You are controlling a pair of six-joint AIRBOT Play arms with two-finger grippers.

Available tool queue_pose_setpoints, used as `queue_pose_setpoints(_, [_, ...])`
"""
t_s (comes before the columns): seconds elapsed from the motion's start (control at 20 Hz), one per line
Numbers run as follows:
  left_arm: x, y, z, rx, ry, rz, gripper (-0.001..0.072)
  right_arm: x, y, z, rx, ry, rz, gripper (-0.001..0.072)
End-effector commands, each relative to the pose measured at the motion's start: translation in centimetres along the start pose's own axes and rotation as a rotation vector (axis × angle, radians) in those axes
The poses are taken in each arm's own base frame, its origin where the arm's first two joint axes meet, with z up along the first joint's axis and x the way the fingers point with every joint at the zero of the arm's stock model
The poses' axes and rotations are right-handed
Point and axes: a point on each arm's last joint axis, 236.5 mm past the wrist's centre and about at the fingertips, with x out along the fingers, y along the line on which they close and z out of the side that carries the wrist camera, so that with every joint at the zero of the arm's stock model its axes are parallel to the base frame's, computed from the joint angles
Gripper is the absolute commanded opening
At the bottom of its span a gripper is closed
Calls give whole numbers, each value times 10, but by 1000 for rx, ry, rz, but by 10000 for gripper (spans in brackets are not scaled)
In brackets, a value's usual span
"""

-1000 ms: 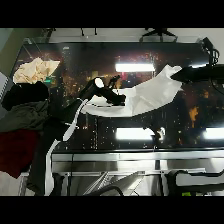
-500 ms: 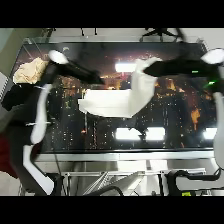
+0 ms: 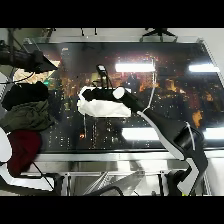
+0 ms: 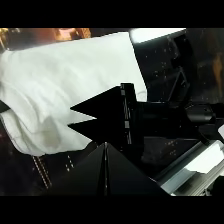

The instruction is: Fold the shirts.

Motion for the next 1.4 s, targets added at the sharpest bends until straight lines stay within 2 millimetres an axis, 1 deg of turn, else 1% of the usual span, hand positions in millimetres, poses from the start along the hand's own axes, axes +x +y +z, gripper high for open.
queue_pose_setpoints(0.0, [-14,-4,-7,7,6,11,18,-10,-15,-6,-80,67,-24,349])
queue_pose_setpoints(0.05, [-12,-6,-8,11,14,8,18,-34,-28,4,-83,103,-40,348])
queue_pose_setpoints(0.1, [-11,-7,-9,12,17,6,18,-61,-46,15,-72,133,-78,340])
queue_pose_setpoints(0.15, [-10,-10,-9,17,21,3,18,-94,-72,24,-41,165,-144,341])
queue_pose_setpoints(0.2, [-8,-12,-10,22,28,0,18,-127,-101,29,9,202,-226,344])
queue_pose_setpoints(0.25, [-8,-12,-11,22,30,-1,18,-157,-129,28,64,235,-302,402])
queue_pose_setpoints(0.3, [-6,-15,-11,28,35,-5,18,-184,-156,23,138,273,-376,538])
queue_pose_setpoints(0.35, [-5,-16,-12,29,36,-6,18,-208,-179,13,219,314,-429,622])
queue_pose_setpoints(0.4, [-4,-18,-12,32,39,-9,18,-222,-196,3,284,338,-451,623])
queue_pose_setpoints(0.45, [-2,-20,-12,37,42,-11,17,-229,-210,-9,337,360,-459,623])
queue_pose_setpoints(0.5, [-2,-20,-12,37,42,-11,18,-230,-221,-21,380,379,-460,623])
queue_pose_setpoints(0.6, [-2,-20,-11,38,38,-11,18,-217,-232,-45,429,429,-445,623])
queue_pose_setpoints(0.8, [-3,-19,-10,35,33,-8,18,-161,-229,-75,518,451,-338,623])
queue_pose_setpoints(0.9, [-3,-19,-10,34,33,-8,18,-143,-232,-89,540,465,-328,619])
queue_pose_setpoints(0.95, [-3,-19,-10,35,33,-8,18,-137,-230,-92,538,470,-306,618])
queue_pose_setpoints(1.0, [-3,-19,-10,35,33,-8,18,-131,-223,-91,534,462,-268,618])
queue_pose_setpoints(1.1, [-3,-18,-10,35,32,-8,18,-122,-211,-76,527,412,-196,605])
queue_pose_setpoints(1.15, [-3,-19,-10,35,32,-8,18,-118,-203,-67,515,383,-150,452])
queue_pose_setpoints(1.2, [-3,-19,-10,35,32,-8,18,-115,-195,-57,496,353,-102,219])
queue_pose_setpoints(1.25, [-3,-19,-10,34,33,-8,18,-113,-189,-48,492,328,-68,103])
queue_pose_setpoints(1.3, [-3,-19,-11,34,34,-9,18,-115,-185,-38,487,307,-50,41])
queue_pose_setpoints(1.35, [-3,-19,-11,34,36,-9,18,-120,-185,-27,471,286,-48,19])
